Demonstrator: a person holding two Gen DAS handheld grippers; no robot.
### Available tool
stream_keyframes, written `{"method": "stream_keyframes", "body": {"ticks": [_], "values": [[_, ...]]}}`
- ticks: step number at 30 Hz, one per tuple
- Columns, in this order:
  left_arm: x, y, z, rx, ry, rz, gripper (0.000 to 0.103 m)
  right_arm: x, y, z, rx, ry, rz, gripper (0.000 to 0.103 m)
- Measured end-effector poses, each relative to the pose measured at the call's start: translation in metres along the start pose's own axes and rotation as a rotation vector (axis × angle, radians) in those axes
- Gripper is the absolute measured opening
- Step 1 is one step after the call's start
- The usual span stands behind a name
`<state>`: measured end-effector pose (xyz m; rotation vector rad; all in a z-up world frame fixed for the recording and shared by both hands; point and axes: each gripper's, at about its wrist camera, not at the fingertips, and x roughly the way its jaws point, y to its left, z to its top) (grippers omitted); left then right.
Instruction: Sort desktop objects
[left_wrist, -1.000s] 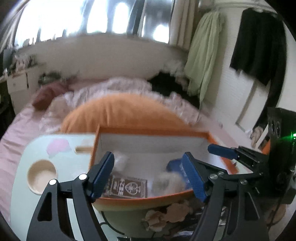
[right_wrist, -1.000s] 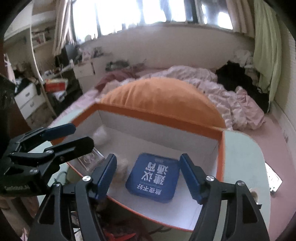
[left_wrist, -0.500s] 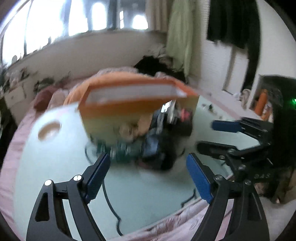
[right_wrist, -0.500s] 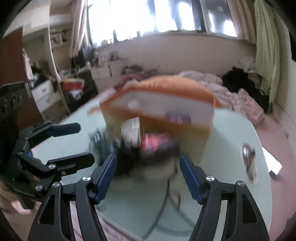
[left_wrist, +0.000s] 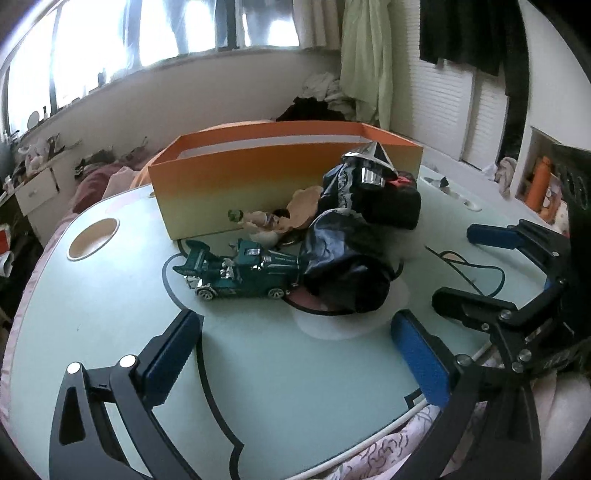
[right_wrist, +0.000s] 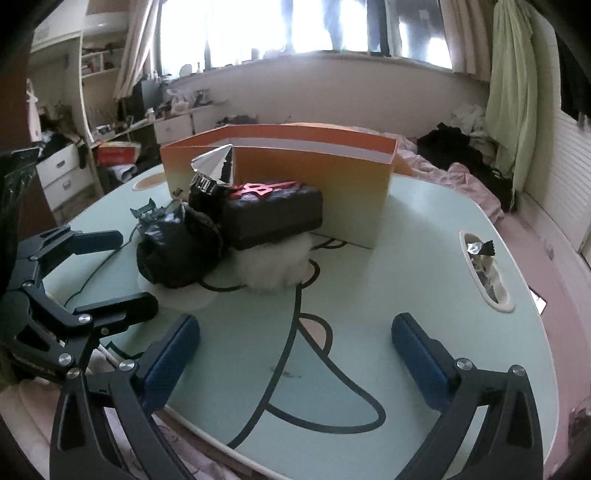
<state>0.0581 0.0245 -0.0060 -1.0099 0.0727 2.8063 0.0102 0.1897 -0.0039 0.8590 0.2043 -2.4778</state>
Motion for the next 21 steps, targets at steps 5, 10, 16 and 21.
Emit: {"method": "stream_keyframes", "body": {"ticks": [5,10,16,21], "values": [[-0.0013,0.0014,-0.0020,0.000,-0.010,-0.003,0.103,-0.0003,-0.0003,0.0010,-0.001,-0.001,0.000,0.103],[-0.0013,0.0011,-0.0018,0.000,-0.009,-0.002,0.103,-0.0022,0.0019,0.0008,-0.001,-0.002,0.000,0.103],[-0.0012,0.0011,-0.0018,0.000,-0.009,-0.002,0.103,-0.0031,0.0030,0.0008,0.000,-0.002,0.000,0.103],[-0.0013,0.0010,-0.0019,-0.001,-0.009,-0.002,0.103,-0.0055,0.0040,0.0024,0.001,-0.007,0.006,0.103]]}}
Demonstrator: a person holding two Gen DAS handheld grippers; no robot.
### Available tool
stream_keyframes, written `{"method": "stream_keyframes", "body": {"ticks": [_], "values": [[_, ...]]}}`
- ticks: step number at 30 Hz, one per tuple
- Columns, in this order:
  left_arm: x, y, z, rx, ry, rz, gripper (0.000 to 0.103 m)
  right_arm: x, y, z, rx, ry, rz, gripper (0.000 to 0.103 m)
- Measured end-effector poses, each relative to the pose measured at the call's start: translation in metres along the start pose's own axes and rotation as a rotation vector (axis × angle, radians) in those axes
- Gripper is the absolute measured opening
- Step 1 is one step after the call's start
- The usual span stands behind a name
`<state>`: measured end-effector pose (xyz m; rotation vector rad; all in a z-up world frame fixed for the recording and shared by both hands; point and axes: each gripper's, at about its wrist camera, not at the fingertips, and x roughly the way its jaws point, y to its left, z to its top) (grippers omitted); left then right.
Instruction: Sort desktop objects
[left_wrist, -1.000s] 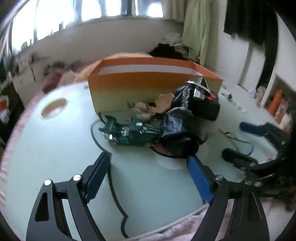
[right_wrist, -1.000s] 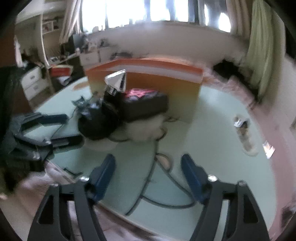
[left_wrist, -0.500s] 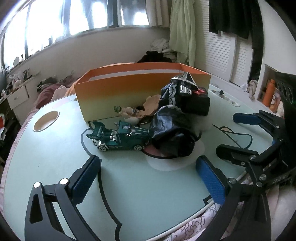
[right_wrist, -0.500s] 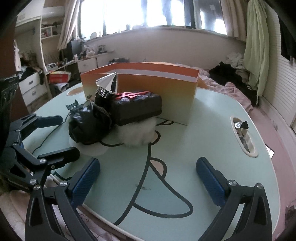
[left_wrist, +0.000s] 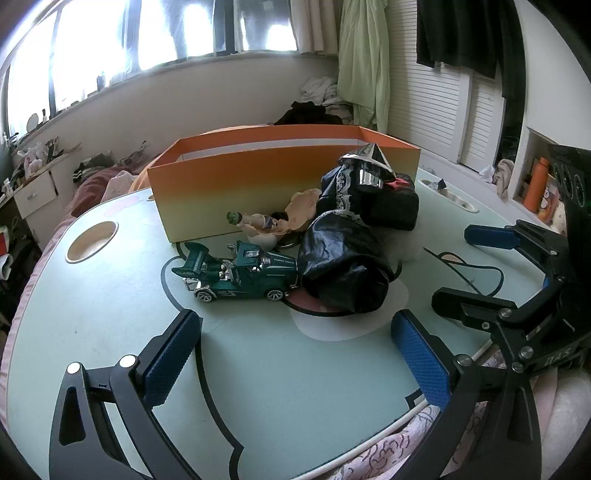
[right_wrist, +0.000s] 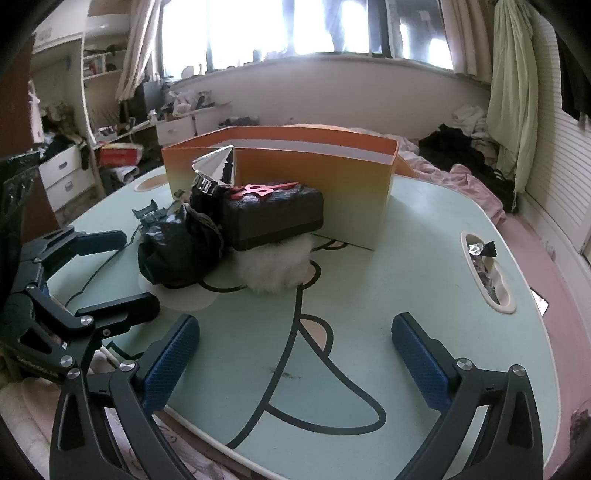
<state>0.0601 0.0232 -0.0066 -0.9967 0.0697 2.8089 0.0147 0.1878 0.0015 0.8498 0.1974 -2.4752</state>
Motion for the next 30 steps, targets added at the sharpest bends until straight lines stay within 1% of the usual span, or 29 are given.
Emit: {"method": "stream_keyframes", "body": {"ticks": [2,3,4,6,9,10,12,14,18,21,23,24,25,26,28,30], "values": [[0.000,0.000,0.000,-0.001,0.000,0.000,0.103,-0.002,0.001,0.000,0.002,-0.008,0.011,0.103],[0.000,0.000,0.000,-0.001,0.000,-0.001,0.103,-0.004,0.001,0.000,0.007,-0.016,0.028,0.101],[0.001,0.000,0.001,-0.002,0.000,-0.001,0.103,-0.008,-0.001,0.000,0.016,-0.027,0.063,0.092],[0.004,-0.001,0.003,-0.001,0.000,-0.002,0.103,-0.015,-0.002,0.004,0.014,-0.044,0.110,0.082],[0.004,-0.001,0.003,-0.001,0.001,-0.002,0.103,-0.028,-0.001,0.022,-0.039,-0.089,0.122,0.082],[0.004,-0.001,0.003,-0.001,0.000,-0.002,0.103,-0.028,-0.002,0.029,-0.052,-0.087,0.135,0.082],[0.004,-0.001,0.003,-0.001,0.001,-0.002,0.103,-0.022,-0.004,0.046,-0.074,-0.058,0.165,0.082],[0.004,-0.001,0.003,-0.002,0.000,-0.002,0.103,-0.014,-0.002,0.060,-0.106,-0.048,0.174,0.082],[0.004,-0.001,0.003,-0.002,0.000,-0.002,0.103,0.011,0.007,0.074,-0.200,0.007,0.199,0.082],[0.004,-0.001,0.003,-0.002,0.000,-0.002,0.103,0.031,0.005,0.081,-0.208,0.031,0.198,0.082],[0.004,-0.001,0.003,-0.001,0.000,-0.003,0.103,0.045,-0.002,0.085,-0.181,0.083,0.241,0.082],[0.004,-0.002,0.003,0.001,-0.001,-0.006,0.103,0.052,-0.004,0.087,-0.161,0.111,0.266,0.081],[0.004,-0.003,0.004,0.005,-0.001,-0.012,0.103,0.053,-0.007,0.086,-0.145,0.111,0.283,0.069],[0.004,-0.004,0.004,0.008,-0.002,-0.018,0.103,0.050,-0.009,0.087,-0.131,0.096,0.298,0.063],[0.002,-0.006,0.004,0.017,-0.006,-0.031,0.103,0.044,-0.010,0.086,-0.140,0.075,0.282,0.060],[-0.008,-0.008,0.007,0.023,-0.044,-0.034,0.101,0.037,-0.009,0.083,-0.146,0.060,0.275,0.060]]}}
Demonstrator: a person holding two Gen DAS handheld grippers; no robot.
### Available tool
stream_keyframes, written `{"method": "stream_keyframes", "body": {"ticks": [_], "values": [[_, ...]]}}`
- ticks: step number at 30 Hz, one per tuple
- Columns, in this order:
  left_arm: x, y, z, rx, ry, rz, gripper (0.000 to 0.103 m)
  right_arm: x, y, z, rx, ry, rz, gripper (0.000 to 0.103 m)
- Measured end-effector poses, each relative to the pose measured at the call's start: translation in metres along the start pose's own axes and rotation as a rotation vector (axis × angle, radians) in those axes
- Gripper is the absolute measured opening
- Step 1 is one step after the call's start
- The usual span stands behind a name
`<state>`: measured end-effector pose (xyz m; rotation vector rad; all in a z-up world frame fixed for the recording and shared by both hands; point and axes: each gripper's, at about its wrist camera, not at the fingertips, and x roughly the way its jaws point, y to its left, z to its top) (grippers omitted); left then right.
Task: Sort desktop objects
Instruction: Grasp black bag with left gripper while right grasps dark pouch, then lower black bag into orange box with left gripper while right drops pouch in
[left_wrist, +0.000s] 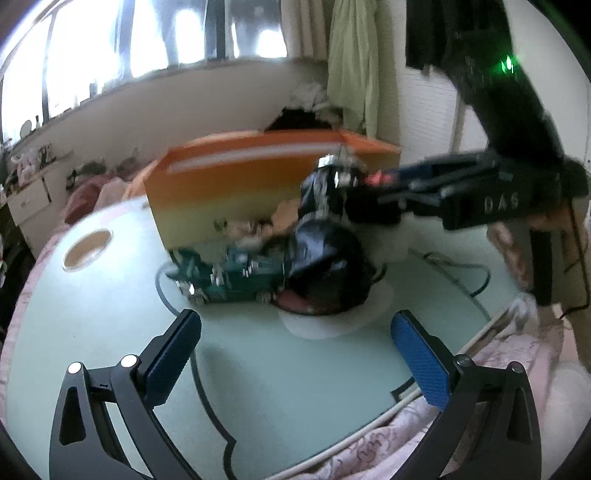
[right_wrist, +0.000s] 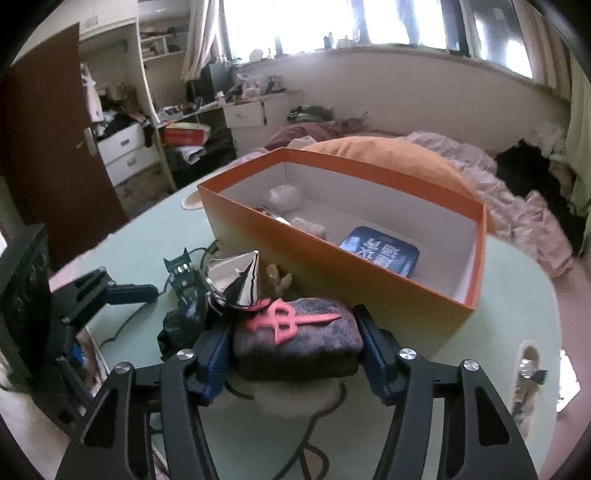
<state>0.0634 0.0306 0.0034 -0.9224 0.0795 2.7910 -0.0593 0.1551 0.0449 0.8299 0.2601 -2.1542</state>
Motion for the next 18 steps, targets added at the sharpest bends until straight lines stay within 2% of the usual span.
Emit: {"method": "stream_keyframes", "body": {"ticks": [2,5,7,9,12,15,18], "values": [[-0.015,0.000,0.009,-0.002,-0.063,-0.007,0.098,-0.007,-0.001,-0.005,0.016,-0.016,0.017,0.060],[-0.031,0.000,0.038,-0.002,-0.135,-0.041,0.095,-0.014,-0.002,-0.008,0.035,-0.036,0.027,0.060],[-0.028,-0.003,0.055,0.022,-0.140,-0.040,0.082,-0.014,-0.001,-0.010,0.035,-0.034,0.025,0.060],[-0.015,-0.008,0.071,0.050,-0.106,-0.052,0.068,-0.010,0.000,-0.010,0.031,-0.022,0.017,0.060],[0.002,-0.007,0.082,0.023,-0.045,-0.093,0.056,-0.005,0.000,-0.012,0.033,-0.006,-0.005,0.060],[0.000,0.000,0.075,-0.028,-0.036,-0.134,0.055,-0.023,-0.004,-0.016,0.058,-0.046,-0.036,0.060],[0.001,0.006,0.060,-0.019,0.006,-0.107,0.055,-0.064,-0.018,-0.027,0.141,-0.147,-0.068,0.060]]}}
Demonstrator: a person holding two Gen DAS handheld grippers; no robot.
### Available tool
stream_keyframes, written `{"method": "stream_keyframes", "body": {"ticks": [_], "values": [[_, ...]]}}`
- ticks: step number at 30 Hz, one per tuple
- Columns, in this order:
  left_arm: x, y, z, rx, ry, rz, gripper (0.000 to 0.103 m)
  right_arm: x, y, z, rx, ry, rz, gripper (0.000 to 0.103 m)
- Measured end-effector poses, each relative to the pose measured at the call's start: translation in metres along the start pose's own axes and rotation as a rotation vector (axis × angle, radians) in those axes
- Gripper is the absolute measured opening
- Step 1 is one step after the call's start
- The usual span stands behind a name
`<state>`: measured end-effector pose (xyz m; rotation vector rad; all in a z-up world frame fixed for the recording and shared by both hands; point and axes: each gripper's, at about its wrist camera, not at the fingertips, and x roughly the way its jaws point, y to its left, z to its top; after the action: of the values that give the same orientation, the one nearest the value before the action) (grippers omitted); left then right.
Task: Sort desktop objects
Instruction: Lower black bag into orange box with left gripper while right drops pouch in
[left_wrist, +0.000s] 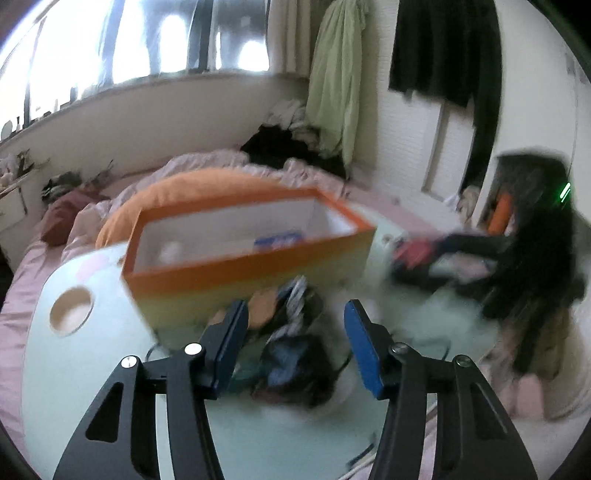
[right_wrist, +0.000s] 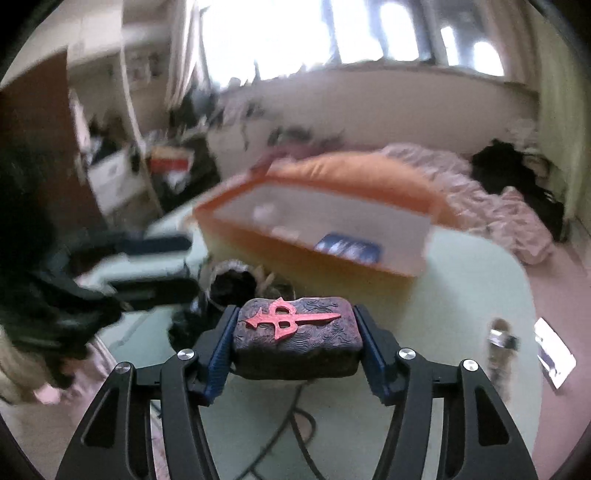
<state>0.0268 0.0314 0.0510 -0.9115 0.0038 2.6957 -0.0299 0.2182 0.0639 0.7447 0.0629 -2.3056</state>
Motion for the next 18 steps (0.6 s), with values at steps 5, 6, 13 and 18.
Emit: {"method": "stream_keyframes", "body": {"ticks": [5,6,13,18], "values": [[0.010,-0.003,-0.025,-0.005,0.059,-0.003,0.054,-0.033,-0.016,-0.014,0.077,-0.058,-0.031,0.060],[0.013,-0.007,-0.025,0.014,0.059,0.009,0.051,-0.033,-0.017,-0.017,0.092,-0.055,-0.021,0.060],[0.042,-0.020,-0.021,0.061,0.110,0.042,0.038,-0.016,-0.006,-0.025,0.096,-0.006,0.029,0.060],[0.036,-0.021,-0.021,0.080,0.106,0.009,0.031,-0.003,0.013,-0.032,0.054,0.032,0.041,0.060]]}}
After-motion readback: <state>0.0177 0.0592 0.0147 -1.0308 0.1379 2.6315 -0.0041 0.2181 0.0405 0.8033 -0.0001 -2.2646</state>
